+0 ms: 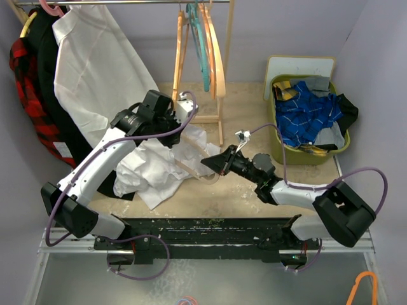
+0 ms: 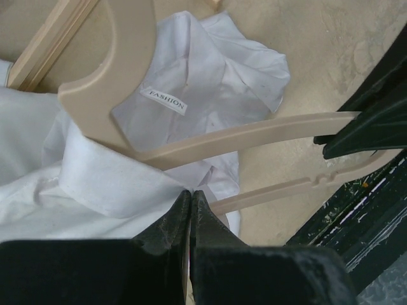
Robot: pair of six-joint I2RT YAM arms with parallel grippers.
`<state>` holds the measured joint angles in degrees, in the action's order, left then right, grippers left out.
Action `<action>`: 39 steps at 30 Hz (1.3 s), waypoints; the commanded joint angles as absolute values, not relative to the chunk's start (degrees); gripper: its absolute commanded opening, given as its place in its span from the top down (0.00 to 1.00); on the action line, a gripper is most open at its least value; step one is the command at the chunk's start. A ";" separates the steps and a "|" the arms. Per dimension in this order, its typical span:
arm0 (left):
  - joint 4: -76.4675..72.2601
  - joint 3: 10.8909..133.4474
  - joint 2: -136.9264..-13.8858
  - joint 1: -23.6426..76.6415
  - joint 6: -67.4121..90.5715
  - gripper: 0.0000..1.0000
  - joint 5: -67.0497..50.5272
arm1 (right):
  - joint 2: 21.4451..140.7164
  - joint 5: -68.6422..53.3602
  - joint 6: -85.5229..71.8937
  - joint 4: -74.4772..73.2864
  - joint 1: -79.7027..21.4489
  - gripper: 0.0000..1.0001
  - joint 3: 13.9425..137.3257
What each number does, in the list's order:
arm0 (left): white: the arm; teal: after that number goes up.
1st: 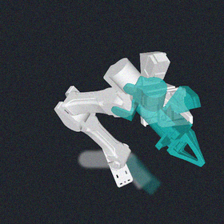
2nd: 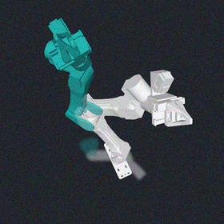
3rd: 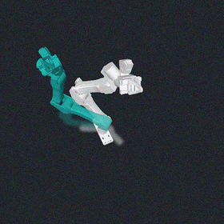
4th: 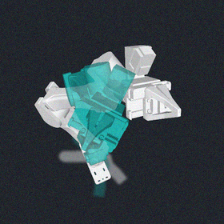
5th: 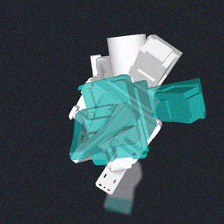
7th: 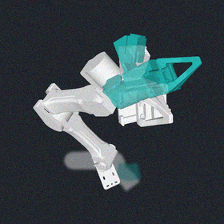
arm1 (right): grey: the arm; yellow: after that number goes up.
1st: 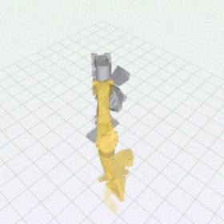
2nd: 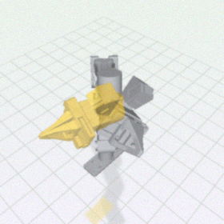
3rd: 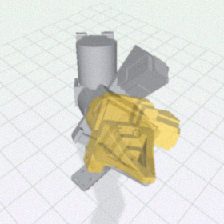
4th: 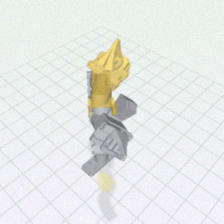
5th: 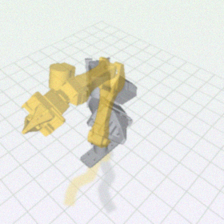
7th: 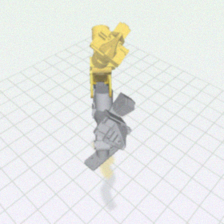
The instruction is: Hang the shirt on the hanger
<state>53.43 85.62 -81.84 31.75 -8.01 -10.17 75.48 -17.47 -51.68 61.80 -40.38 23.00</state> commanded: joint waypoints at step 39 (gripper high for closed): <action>88.64 106.48 -107.02 8.72 -69.15 0.09 -61.25 | 84.24 -21.18 -34.53 86.23 -40.64 1.00 17.75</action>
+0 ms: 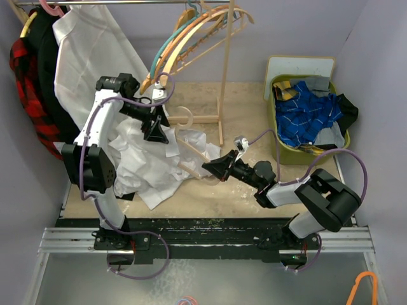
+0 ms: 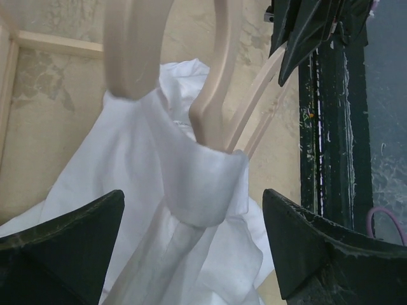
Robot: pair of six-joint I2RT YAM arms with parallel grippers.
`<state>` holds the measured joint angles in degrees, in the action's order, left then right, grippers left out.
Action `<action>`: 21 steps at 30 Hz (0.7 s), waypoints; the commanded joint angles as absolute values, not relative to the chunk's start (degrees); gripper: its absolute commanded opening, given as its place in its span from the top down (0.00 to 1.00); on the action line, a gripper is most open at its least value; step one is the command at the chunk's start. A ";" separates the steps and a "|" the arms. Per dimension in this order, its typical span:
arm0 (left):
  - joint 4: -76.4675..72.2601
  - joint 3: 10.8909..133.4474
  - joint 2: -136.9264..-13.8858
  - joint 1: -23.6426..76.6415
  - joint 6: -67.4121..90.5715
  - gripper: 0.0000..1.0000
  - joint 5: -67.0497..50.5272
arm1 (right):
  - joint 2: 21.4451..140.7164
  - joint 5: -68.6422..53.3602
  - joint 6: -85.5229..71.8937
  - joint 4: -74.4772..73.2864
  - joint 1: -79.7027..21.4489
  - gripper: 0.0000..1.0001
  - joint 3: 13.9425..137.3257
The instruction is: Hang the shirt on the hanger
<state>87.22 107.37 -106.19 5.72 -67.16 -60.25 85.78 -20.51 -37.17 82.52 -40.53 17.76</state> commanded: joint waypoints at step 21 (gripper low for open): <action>88.04 102.44 -101.79 8.78 -72.66 1.00 -61.26 | 74.43 -18.31 -35.29 79.92 -40.52 0.87 17.53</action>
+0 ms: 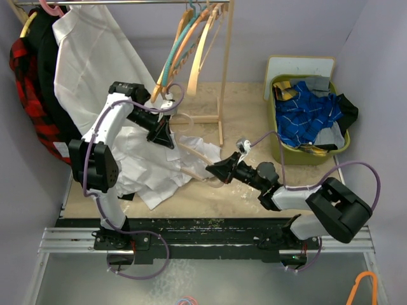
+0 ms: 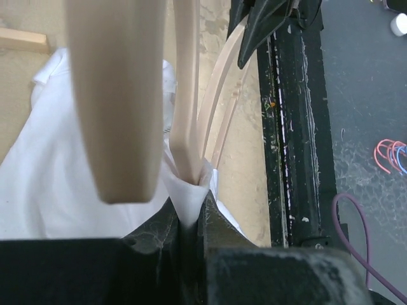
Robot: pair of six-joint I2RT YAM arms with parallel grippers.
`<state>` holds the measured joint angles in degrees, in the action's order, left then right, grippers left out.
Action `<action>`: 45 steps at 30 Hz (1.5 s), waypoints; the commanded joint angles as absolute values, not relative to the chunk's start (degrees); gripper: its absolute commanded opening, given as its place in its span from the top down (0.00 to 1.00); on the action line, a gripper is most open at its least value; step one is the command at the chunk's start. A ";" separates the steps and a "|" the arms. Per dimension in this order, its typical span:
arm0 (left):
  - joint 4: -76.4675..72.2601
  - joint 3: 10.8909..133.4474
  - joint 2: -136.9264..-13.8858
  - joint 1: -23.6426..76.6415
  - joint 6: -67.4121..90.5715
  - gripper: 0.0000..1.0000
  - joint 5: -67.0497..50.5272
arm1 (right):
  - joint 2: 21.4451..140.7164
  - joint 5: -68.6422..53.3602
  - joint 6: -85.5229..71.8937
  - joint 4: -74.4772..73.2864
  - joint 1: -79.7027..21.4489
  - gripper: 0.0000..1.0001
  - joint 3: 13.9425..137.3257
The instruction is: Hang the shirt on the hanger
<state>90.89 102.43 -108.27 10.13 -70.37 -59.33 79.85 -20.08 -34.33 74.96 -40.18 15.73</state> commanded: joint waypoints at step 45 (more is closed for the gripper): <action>66.78 105.38 -74.09 -3.62 -21.62 1.00 -86.47 | 86.92 32.10 -9.48 83.98 -67.36 0.14 34.02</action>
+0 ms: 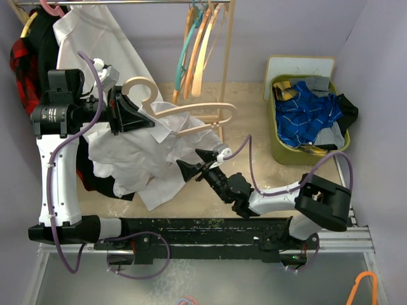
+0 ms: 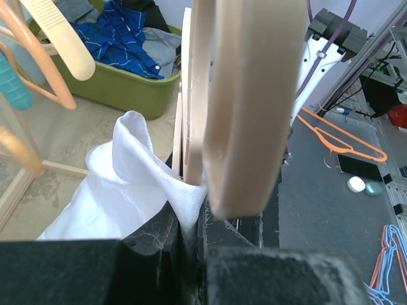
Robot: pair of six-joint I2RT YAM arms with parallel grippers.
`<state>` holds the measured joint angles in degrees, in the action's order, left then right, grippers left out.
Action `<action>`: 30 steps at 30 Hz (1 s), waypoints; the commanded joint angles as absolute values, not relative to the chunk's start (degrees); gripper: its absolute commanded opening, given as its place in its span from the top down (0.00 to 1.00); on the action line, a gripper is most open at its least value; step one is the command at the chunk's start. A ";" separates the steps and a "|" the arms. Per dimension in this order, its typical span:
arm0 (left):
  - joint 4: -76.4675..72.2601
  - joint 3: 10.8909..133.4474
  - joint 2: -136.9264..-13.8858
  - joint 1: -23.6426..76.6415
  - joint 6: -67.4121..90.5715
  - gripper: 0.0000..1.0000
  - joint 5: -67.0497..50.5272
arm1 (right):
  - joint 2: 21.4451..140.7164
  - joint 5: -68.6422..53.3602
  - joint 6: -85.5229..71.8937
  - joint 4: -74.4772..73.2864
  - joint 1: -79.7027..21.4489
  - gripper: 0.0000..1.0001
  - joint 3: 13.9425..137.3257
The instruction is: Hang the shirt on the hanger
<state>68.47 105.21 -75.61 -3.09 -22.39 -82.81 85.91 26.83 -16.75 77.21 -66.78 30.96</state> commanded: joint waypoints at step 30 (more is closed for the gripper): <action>85.39 119.90 -79.05 -3.68 -46.52 1.00 -66.14 | 76.04 29.71 -32.00 80.92 -54.86 1.00 20.10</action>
<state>79.13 114.41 -78.91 -3.27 -35.33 -73.03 81.45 34.11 -18.74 77.19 -60.25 24.86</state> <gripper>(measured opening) 0.089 0.005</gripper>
